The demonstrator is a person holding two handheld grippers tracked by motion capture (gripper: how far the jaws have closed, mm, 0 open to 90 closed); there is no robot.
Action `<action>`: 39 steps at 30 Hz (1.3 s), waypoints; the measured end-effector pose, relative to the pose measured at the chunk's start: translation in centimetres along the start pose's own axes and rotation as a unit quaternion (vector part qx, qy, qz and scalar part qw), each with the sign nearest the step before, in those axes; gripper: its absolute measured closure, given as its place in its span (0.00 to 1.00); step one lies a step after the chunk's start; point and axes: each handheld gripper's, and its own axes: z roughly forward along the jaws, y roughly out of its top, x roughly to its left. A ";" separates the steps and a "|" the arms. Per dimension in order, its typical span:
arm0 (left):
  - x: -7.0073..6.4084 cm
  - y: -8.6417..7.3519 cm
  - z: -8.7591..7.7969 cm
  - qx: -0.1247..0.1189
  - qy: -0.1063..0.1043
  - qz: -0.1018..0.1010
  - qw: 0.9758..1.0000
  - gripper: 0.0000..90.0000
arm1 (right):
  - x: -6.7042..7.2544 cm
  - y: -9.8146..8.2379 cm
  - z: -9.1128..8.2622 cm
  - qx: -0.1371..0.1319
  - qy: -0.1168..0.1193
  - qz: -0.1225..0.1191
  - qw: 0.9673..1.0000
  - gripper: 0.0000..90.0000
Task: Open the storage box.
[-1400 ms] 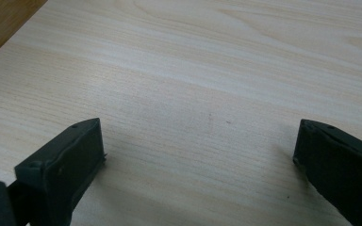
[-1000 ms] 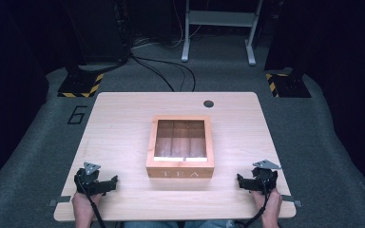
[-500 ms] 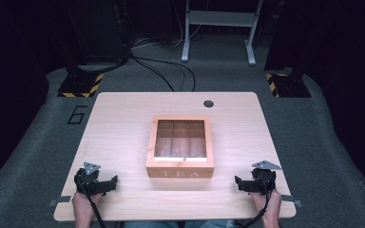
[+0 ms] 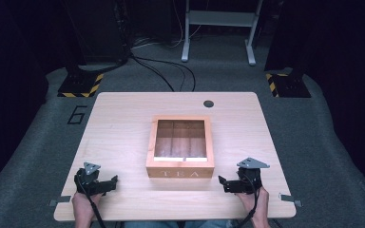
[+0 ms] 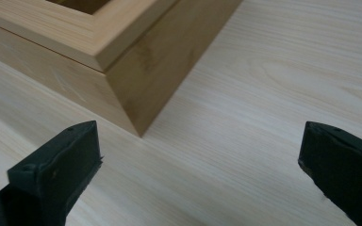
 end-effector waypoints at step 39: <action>0.0 0.0 0.0 0.000 0.000 0.000 1.000 0.00 | 4.3 2.6 2.9 -0.024 0.036 -0.063 0.997 0.38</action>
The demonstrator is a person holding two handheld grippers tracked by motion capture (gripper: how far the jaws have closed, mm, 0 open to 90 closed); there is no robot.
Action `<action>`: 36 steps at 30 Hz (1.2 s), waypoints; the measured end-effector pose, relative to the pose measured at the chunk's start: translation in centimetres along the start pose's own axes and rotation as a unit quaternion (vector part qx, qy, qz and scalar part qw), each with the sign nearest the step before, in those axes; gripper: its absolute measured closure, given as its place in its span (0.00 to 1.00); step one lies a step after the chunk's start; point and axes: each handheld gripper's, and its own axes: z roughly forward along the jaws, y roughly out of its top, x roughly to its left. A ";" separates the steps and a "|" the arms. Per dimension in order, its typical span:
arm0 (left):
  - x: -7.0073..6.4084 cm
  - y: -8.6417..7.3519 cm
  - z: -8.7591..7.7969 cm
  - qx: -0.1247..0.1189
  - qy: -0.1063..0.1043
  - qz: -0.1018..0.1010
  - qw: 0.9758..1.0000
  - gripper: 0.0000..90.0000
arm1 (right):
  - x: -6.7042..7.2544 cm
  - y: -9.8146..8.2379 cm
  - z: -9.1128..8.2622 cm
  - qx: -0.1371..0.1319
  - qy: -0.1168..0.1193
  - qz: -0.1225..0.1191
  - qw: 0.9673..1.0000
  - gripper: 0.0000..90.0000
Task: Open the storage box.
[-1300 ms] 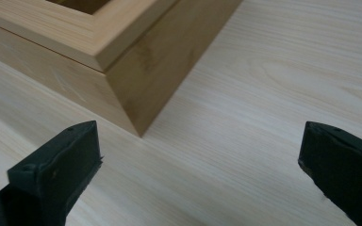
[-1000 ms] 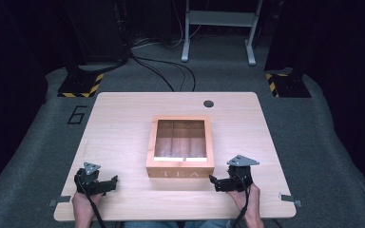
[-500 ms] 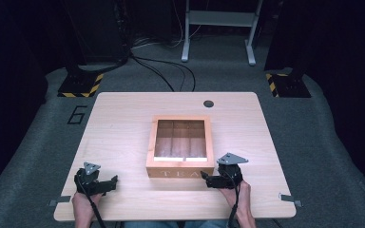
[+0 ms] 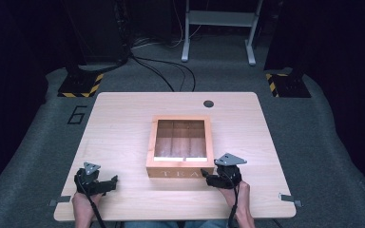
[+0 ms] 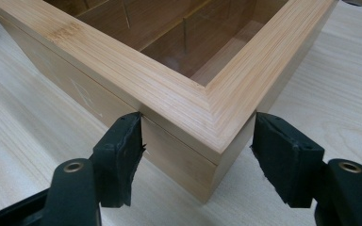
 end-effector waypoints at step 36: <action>0.0 0.0 0.0 0.000 0.000 0.000 1.000 0.00 | -0.1 0.0 -0.3 -0.024 0.004 0.002 1.000 0.43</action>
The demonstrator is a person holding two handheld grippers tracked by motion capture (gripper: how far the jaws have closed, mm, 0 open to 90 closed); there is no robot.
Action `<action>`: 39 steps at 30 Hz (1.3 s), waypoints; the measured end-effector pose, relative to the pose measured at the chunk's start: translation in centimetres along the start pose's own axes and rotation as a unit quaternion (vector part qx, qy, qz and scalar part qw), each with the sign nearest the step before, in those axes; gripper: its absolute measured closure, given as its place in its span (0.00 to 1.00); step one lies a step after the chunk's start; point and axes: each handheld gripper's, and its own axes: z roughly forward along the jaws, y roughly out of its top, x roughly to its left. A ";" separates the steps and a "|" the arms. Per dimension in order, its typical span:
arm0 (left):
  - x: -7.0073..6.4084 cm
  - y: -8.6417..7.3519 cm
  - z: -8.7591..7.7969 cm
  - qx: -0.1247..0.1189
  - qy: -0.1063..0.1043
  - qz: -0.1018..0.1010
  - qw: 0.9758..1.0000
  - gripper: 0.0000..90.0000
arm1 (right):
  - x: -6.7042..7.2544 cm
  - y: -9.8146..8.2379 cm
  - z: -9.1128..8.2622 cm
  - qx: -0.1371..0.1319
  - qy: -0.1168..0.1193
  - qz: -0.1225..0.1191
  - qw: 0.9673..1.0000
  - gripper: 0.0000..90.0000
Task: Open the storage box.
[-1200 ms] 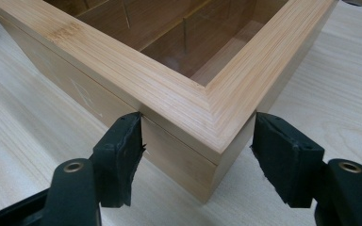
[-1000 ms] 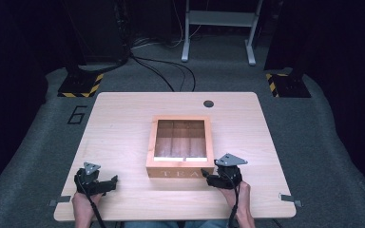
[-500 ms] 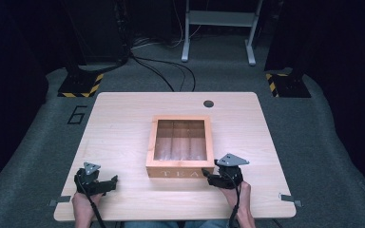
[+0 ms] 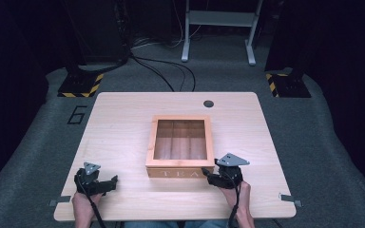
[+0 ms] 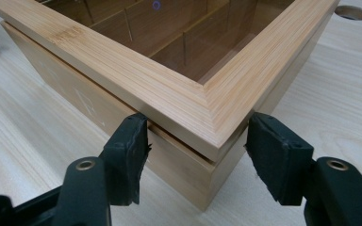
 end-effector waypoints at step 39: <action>0.0 0.0 0.0 0.000 0.001 0.000 1.000 0.00 | 0.0 5.0 -1.2 -0.039 -0.036 -0.056 0.997 0.29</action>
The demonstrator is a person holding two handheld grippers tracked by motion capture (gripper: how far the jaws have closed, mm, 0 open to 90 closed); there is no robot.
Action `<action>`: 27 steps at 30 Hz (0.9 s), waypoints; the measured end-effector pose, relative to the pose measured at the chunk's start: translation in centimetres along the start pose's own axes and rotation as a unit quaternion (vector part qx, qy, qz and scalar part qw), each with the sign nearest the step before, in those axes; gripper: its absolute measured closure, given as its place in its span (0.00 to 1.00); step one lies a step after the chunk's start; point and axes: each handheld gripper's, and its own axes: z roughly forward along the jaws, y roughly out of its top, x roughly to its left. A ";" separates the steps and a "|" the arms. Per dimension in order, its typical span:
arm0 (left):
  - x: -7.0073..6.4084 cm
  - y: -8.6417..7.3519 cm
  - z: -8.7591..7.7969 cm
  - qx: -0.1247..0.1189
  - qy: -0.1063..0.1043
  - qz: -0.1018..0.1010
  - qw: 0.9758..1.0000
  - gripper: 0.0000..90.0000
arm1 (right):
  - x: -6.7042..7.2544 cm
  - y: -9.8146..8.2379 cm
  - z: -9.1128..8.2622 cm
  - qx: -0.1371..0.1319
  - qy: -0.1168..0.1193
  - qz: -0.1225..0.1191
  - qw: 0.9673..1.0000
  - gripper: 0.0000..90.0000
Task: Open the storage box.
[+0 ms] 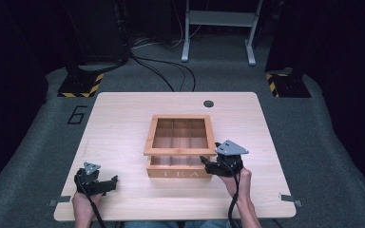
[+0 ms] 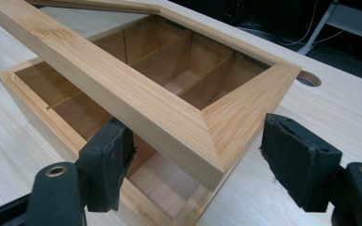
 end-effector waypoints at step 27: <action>0.1 0.0 -0.1 0.004 -0.001 0.005 1.000 0.00 | -2.4 4.9 -0.4 -0.049 0.009 -0.016 0.999 0.32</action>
